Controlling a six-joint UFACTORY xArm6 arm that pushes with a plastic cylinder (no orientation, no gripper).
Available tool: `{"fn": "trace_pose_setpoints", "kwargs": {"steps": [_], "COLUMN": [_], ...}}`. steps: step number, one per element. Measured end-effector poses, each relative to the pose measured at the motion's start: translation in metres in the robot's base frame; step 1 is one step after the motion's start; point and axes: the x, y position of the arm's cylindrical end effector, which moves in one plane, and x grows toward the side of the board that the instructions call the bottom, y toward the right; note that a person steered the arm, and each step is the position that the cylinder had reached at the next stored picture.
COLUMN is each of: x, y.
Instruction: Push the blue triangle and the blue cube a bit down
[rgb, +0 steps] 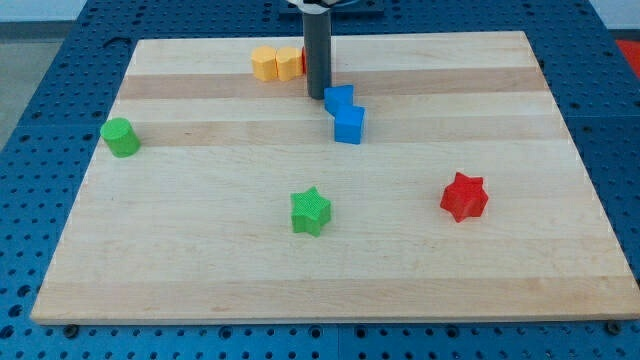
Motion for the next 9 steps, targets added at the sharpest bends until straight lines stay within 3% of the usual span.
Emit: {"fn": "trace_pose_setpoints", "kwargs": {"steps": [3,5,9], "x": [0.046,-0.008,0.009], "y": [-0.006,-0.006,0.014]}}
